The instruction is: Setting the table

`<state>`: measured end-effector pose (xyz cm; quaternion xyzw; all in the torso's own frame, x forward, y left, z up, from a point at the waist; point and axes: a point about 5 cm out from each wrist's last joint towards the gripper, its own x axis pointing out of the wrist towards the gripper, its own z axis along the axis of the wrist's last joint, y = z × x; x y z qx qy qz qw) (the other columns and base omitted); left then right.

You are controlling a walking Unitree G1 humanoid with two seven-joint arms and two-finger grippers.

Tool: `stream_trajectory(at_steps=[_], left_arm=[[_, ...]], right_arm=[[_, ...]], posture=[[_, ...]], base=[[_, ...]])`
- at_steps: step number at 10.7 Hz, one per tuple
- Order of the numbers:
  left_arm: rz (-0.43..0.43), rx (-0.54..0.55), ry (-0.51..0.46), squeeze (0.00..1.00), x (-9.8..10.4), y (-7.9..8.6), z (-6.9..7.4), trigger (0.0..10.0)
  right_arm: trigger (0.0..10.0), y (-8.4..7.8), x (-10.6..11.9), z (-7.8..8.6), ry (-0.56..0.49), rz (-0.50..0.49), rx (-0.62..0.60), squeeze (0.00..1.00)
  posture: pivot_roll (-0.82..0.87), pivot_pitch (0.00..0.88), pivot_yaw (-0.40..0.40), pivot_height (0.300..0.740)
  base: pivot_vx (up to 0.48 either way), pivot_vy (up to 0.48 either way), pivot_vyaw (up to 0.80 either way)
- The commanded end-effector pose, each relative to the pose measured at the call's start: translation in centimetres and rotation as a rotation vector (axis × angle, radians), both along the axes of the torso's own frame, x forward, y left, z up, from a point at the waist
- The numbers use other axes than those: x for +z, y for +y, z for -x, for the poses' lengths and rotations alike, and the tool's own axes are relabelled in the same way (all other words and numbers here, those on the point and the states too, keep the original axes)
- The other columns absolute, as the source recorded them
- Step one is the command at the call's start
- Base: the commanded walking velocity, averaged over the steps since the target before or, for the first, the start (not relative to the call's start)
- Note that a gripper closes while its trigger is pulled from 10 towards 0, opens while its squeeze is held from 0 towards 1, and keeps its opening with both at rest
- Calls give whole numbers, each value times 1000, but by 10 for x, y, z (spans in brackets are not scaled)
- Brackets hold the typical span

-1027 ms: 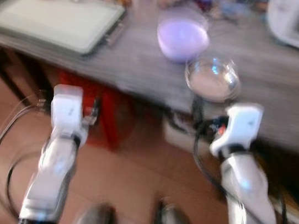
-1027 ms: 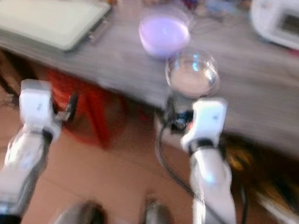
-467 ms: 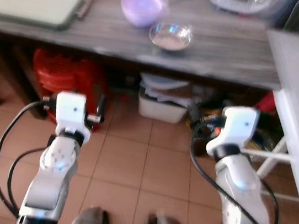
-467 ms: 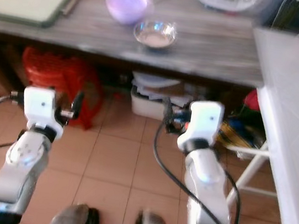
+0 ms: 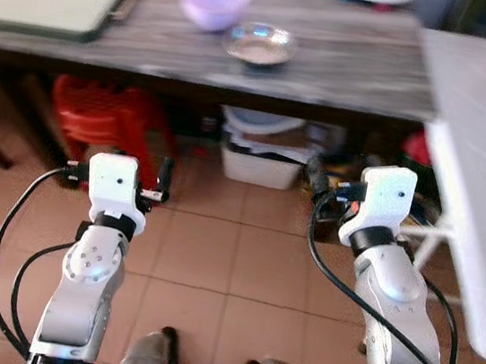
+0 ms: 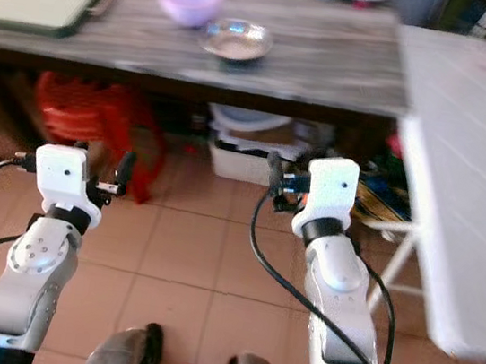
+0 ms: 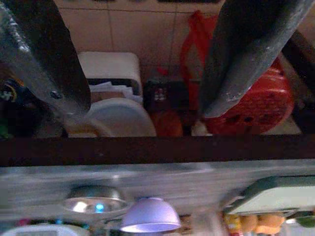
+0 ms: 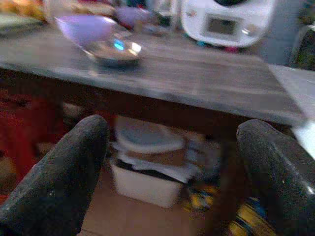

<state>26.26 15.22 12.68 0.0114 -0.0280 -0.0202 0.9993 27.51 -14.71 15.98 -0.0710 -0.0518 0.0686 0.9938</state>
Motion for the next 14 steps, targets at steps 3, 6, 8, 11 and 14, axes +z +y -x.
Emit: stream_trajectory(at_steps=[3,6,8,11,14], left_arm=[[4,-18,-13,0,2,-2,1,10000],[3,-18,-15,0,2,-1,1,10000],[5,-18,-14,0,3,-1,0,10000],[3,-20,-12,0,1,-2,1,10000],[-1,-20,0,0,-2,-1,3,10000]], right_arm=[[10000,3,-5,-1,29,-51,13,0],[10000,3,-8,0,47,-80,25,0],[10000,3,-2,-2,15,-109,42,0],[10000,10,-1,-4,17,-134,74,0],[10000,9,-2,-2,16,-132,78,0]], posture=[[-50,164,17,740],[-49,165,15,740],[-50,175,17,740],[-46,174,17,740],[-47,172,16,740]], base=[[0,-480,0],[0,-480,0],[0,-480,0],[0,-480,-442],[0,-480,0]])
